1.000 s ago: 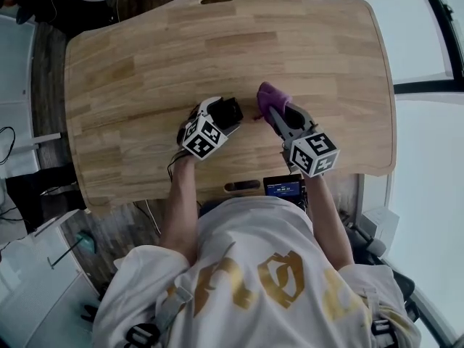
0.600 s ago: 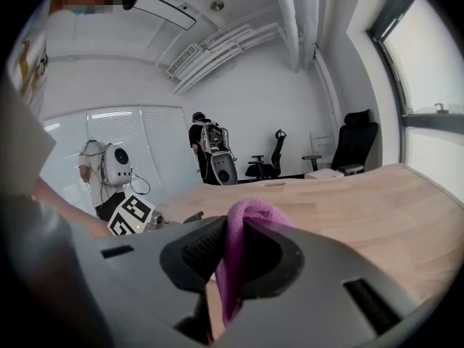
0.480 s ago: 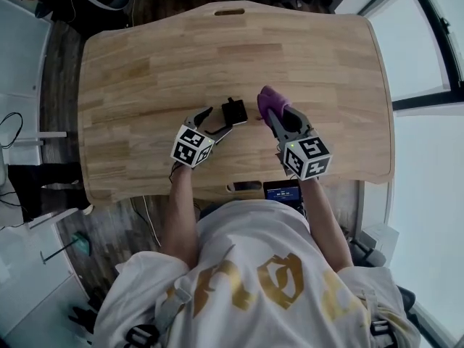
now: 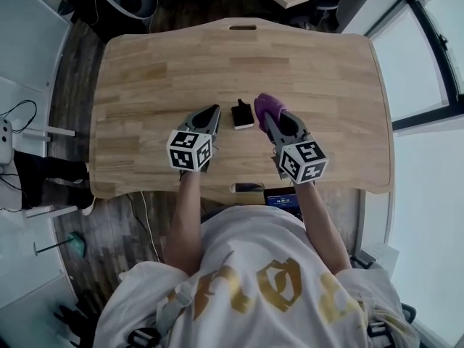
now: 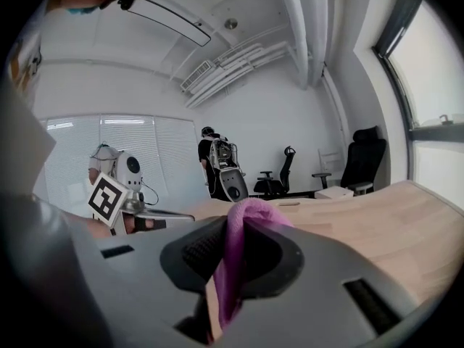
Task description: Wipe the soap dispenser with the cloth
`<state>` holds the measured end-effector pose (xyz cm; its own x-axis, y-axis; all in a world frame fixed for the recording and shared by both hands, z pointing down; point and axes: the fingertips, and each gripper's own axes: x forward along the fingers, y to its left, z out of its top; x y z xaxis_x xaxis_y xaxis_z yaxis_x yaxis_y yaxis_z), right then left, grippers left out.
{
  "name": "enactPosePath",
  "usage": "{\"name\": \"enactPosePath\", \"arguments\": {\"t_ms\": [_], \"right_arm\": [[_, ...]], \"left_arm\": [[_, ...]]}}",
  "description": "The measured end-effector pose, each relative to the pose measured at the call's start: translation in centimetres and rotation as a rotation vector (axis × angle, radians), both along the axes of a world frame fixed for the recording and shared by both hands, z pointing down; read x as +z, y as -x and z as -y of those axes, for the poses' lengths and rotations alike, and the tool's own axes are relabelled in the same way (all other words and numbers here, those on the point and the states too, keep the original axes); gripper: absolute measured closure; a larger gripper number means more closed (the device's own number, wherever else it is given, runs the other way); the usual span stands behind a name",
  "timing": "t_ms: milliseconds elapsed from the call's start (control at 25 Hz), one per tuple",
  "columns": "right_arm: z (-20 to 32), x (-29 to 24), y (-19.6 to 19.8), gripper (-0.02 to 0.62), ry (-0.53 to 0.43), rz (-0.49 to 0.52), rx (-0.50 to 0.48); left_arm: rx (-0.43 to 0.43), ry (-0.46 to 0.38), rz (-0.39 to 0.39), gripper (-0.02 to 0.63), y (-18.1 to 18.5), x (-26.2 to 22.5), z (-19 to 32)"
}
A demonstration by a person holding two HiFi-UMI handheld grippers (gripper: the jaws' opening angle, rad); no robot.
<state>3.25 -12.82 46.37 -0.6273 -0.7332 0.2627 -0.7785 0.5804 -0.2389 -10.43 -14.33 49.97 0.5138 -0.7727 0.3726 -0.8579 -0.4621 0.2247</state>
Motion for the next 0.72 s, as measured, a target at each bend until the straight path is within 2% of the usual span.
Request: {"name": "enactPosePath", "arguments": {"t_ms": [240, 400, 720], "right_arm": [[-0.9, -1.2, 0.1, 0.545, -0.033, -0.016, 0.035], [-2.0, -1.7, 0.3, 0.545, -0.037, -0.011, 0.052], [-3.2, -1.5, 0.5, 0.546, -0.053, -0.079, 0.054]], "left_arm": [[-0.054, -0.093, 0.021, 0.597, -0.3, -3.6, -1.0], [-0.032, -0.098, 0.040, 0.597, -1.3, -3.6, -2.5], [-0.050, -0.124, 0.044, 0.597, -1.1, -4.3, -3.4]]}}
